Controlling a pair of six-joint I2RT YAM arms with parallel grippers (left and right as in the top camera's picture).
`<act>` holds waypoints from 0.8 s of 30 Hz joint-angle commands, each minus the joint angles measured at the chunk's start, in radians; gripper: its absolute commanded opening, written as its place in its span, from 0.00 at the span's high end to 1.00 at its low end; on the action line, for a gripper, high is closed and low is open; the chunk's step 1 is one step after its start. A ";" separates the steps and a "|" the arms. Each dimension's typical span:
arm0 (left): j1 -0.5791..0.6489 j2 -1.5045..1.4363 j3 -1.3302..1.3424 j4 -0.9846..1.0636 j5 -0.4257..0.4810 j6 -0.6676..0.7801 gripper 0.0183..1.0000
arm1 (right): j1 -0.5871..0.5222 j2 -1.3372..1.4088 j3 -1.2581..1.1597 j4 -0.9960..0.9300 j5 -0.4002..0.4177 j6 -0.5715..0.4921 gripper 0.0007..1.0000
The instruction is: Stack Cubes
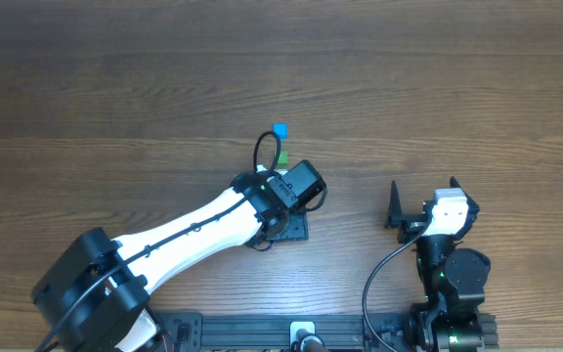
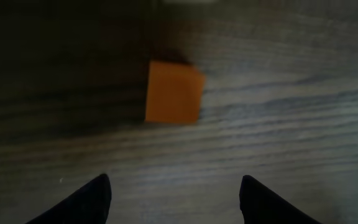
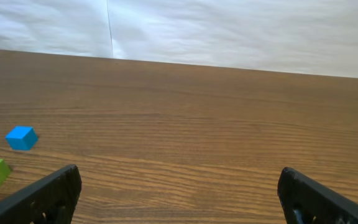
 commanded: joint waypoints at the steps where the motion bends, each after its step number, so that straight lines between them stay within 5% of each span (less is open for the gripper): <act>1: 0.026 0.020 -0.003 0.017 -0.032 0.015 0.35 | -0.007 -0.011 -0.008 0.000 -0.008 0.003 0.01; 24: 0.058 0.158 -0.002 0.133 -0.028 0.095 0.39 | -0.007 -0.011 -0.008 0.000 -0.008 0.003 0.01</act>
